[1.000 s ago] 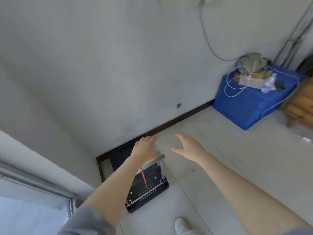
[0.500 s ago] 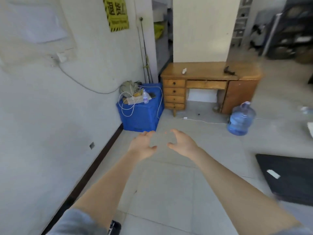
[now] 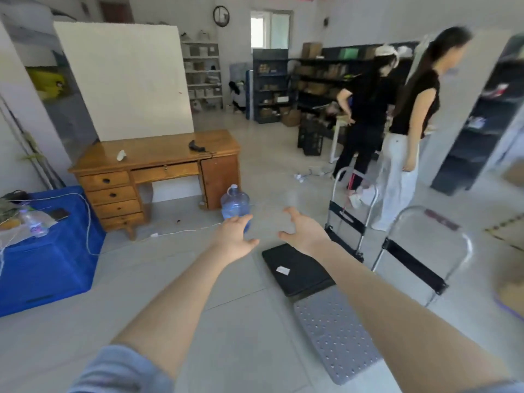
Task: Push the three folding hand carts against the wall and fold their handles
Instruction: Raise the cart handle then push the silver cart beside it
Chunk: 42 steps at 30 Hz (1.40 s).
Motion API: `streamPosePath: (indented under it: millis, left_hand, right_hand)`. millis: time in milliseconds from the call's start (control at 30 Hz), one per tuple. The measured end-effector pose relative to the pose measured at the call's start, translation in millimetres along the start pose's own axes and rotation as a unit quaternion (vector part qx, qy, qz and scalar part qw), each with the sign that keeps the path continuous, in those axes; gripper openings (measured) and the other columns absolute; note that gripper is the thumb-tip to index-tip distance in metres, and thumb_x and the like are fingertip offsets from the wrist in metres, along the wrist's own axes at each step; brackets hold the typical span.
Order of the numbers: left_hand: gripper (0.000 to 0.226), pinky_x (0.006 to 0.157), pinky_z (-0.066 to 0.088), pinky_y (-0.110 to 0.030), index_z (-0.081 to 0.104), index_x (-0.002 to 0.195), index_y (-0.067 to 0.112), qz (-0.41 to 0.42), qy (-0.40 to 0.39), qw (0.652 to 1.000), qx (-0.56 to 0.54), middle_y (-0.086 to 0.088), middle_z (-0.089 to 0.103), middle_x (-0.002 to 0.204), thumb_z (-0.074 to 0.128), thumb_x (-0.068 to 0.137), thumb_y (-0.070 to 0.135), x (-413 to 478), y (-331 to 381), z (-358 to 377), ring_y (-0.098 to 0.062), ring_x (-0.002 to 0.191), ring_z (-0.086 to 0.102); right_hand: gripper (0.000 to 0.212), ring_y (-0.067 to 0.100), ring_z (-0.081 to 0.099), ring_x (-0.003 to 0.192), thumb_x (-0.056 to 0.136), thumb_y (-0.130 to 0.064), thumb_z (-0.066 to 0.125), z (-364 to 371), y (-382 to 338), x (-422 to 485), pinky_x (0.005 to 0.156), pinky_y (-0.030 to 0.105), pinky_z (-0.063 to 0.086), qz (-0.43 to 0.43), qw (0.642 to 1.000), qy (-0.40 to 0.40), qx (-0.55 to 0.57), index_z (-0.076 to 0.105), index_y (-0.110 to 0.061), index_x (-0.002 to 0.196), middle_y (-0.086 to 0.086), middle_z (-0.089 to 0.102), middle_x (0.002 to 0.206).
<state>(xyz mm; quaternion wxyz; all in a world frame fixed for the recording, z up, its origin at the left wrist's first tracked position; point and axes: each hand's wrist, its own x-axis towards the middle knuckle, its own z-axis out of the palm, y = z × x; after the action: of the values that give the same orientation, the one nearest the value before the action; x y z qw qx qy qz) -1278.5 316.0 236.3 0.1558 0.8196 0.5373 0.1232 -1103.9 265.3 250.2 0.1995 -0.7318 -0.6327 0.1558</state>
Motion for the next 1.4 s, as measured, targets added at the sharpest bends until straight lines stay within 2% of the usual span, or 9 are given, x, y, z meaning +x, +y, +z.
streamPosePath:
  millis: [233, 367, 467, 600, 700, 800, 1000, 1267, 1400]
  left_hand:
    - [0.068, 0.111, 0.036, -0.036, 0.033, 0.147, 0.024, 0.134, -0.046, 0.990, 0.028, -0.006, 0.041, 0.150, 0.061, 0.088, 0.040, 95, 147, 67, -0.026, 0.137, 0.040]
    - [0.069, 0.109, 0.039, -0.039, 0.030, 0.147, 0.026, 0.211, -0.069, 0.975, 0.029, -0.005, 0.043, 0.149, 0.059, 0.088, 0.042, 148, 225, 108, -0.027, 0.135, 0.042]
    - [0.068, 0.109, 0.038, -0.039, 0.031, 0.147, 0.025, 0.255, -0.101, 0.961, 0.024, -0.004, 0.041, 0.150, 0.059, 0.088, 0.042, 183, 285, 141, -0.026, 0.136, 0.040]
    - [0.068, 0.110, 0.037, -0.041, 0.030, 0.147, 0.023, 0.315, -0.149, 0.937, 0.007, -0.004, 0.039, 0.151, 0.059, 0.088, 0.043, 217, 374, 190, -0.025, 0.139, 0.036]
    - [0.069, 0.110, 0.037, -0.041, 0.029, 0.148, 0.023, 0.352, -0.170, 0.920, 0.011, -0.003, 0.037, 0.153, 0.057, 0.089, 0.043, 223, 424, 215, -0.026, 0.139, 0.036]
    - [0.068, 0.109, 0.039, -0.041, 0.030, 0.147, 0.022, 0.382, -0.182, 0.906, 0.016, -0.004, 0.040, 0.150, 0.057, 0.089, 0.044, 242, 478, 253, -0.026, 0.136, 0.039]
    - [0.067, 0.111, 0.037, -0.042, 0.031, 0.147, 0.018, 0.383, -0.206, 0.900, 0.028, -0.005, 0.038, 0.152, 0.055, 0.091, 0.044, 279, 572, 328, -0.026, 0.139, 0.037]
    - [0.071, 0.102, 0.047, -0.041, 0.034, 0.145, 0.014, 0.290, -0.224, 0.930, -0.016, -0.010, 0.047, 0.144, 0.060, 0.087, 0.046, 338, 688, 402, -0.027, 0.129, 0.050]
    - [0.074, 0.105, 0.043, -0.046, 0.031, 0.146, 0.014, 0.264, -0.216, 0.940, -0.030, -0.012, 0.046, 0.143, 0.060, 0.086, 0.046, 374, 743, 424, -0.029, 0.130, 0.045]
  right_hand:
    - [0.061, 0.033, 0.059, 0.107, 0.088, -0.032, 0.058, -76, 145, 5, 0.081, 0.039, 0.050, 0.107, 0.990, 0.086, 0.004, 0.028, -0.020, 0.140, 0.014, 0.057, 0.125]
    - [0.062, 0.033, 0.055, 0.115, 0.089, -0.031, 0.058, -110, 220, 13, 0.086, 0.041, 0.050, 0.168, 0.980, 0.110, -0.005, 0.027, -0.020, 0.141, 0.013, 0.051, 0.134]
    - [0.063, 0.033, 0.057, 0.113, 0.090, -0.032, 0.058, -141, 278, 12, 0.083, 0.038, 0.050, 0.225, 0.966, 0.125, -0.009, 0.025, -0.020, 0.142, 0.013, 0.050, 0.136]
    - [0.061, 0.031, 0.056, 0.116, 0.089, -0.031, 0.059, -179, 361, -8, 0.091, 0.040, 0.050, 0.309, 0.939, 0.153, -0.006, 0.028, -0.019, 0.140, 0.013, 0.050, 0.136]
    - [0.059, 0.033, 0.058, 0.110, 0.089, -0.030, 0.058, -197, 405, -24, 0.085, 0.038, 0.050, 0.351, 0.923, 0.156, -0.009, 0.030, -0.020, 0.140, 0.013, 0.051, 0.134]
    - [0.056, 0.033, 0.059, 0.106, 0.089, -0.030, 0.058, -216, 458, -32, 0.083, 0.043, 0.054, 0.382, 0.909, 0.165, -0.005, 0.031, -0.020, 0.138, 0.013, 0.052, 0.131]
    - [0.059, 0.033, 0.060, 0.102, 0.089, -0.031, 0.059, -247, 577, -28, 0.080, 0.041, 0.053, 0.397, 0.905, 0.152, -0.001, 0.029, -0.020, 0.139, 0.015, 0.052, 0.132]
    - [0.059, 0.032, 0.061, 0.102, 0.091, -0.032, 0.057, -326, 732, 7, 0.082, 0.039, 0.051, 0.361, 0.926, 0.108, -0.006, 0.026, -0.020, 0.140, 0.015, 0.050, 0.134]
    - [0.059, 0.031, 0.061, 0.103, 0.091, -0.034, 0.056, -356, 794, 40, 0.086, 0.040, 0.051, 0.339, 0.937, 0.086, 0.000, 0.026, -0.021, 0.140, 0.014, 0.048, 0.136]
